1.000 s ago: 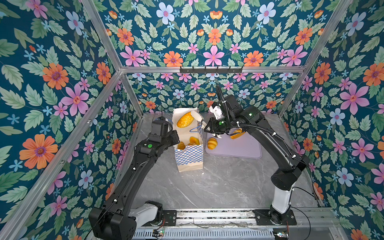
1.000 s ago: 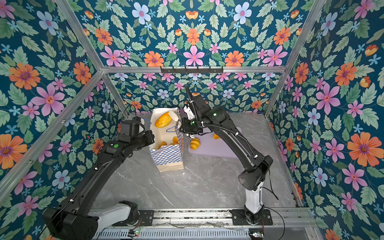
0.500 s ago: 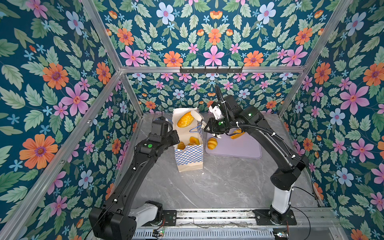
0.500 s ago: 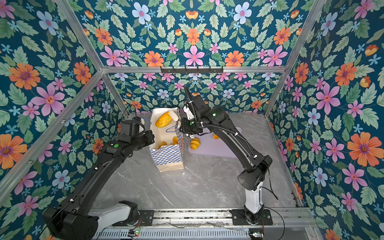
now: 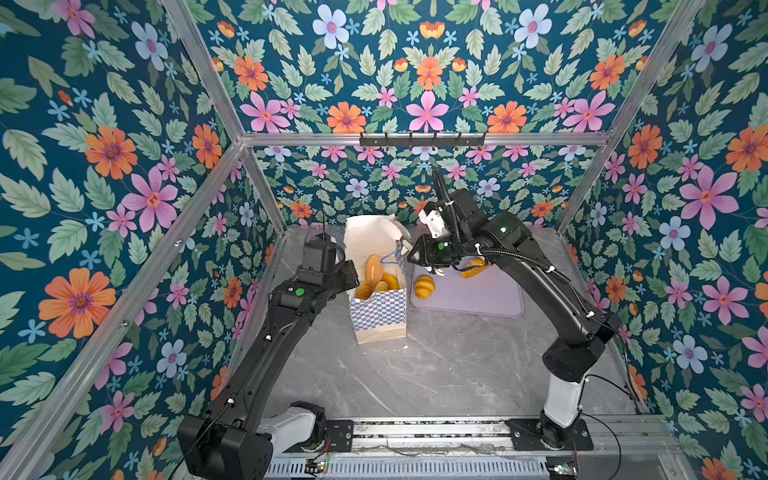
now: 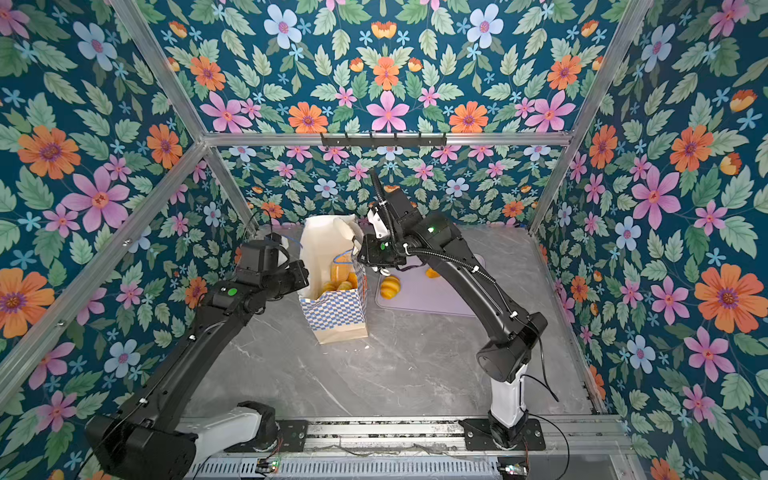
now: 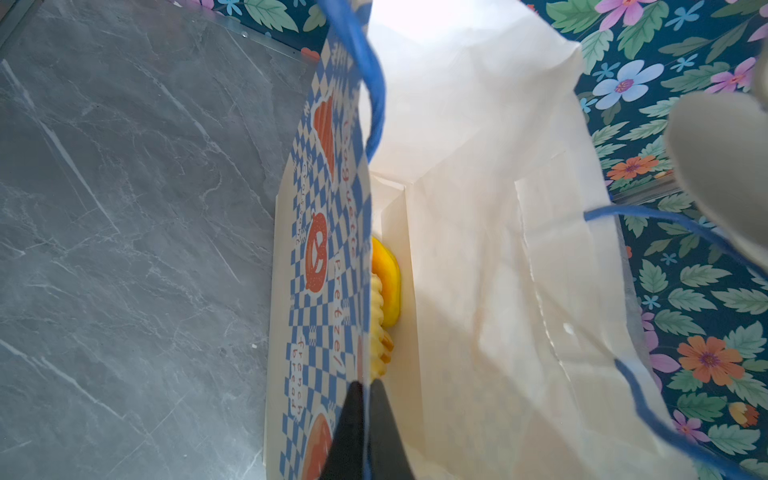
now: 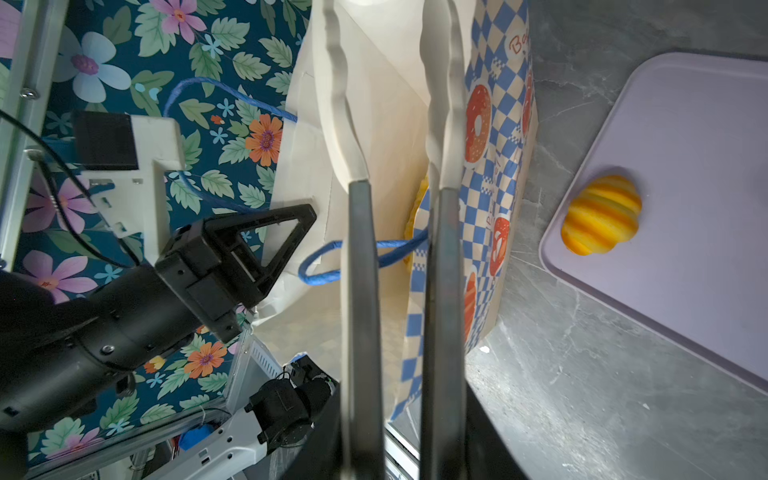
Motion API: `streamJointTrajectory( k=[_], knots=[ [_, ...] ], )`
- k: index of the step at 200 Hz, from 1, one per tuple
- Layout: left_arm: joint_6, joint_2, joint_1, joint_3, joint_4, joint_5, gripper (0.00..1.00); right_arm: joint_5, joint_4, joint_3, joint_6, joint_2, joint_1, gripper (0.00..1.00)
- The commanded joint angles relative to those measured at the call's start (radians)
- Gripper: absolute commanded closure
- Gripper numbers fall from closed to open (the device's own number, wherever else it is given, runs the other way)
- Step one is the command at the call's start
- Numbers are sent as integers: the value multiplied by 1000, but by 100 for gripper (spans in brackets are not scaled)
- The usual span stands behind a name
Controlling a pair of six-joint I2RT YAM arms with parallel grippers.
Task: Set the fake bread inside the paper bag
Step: 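Lower the oval yellow bun into the bag and open the tongs, then withdraw the tongs from the bag back over the lavender tray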
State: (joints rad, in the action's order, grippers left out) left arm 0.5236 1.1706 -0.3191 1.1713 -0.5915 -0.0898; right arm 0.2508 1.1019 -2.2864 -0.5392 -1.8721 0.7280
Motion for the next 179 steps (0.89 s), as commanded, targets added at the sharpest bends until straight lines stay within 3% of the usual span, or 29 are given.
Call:
streamJointTrajectory(
  k=[1,120,179],
  knots=[
    [-3,-4,0,1,-2,10,95,-23,-3,-17,11,14,2,65],
    [-3,-6,0,1,-5,12,95,-112,32,-96,39,75,-4,66],
    [-4,-6,0,4,-7,10,95,-117,28,-19,45,161,-83,66]
  ],
)
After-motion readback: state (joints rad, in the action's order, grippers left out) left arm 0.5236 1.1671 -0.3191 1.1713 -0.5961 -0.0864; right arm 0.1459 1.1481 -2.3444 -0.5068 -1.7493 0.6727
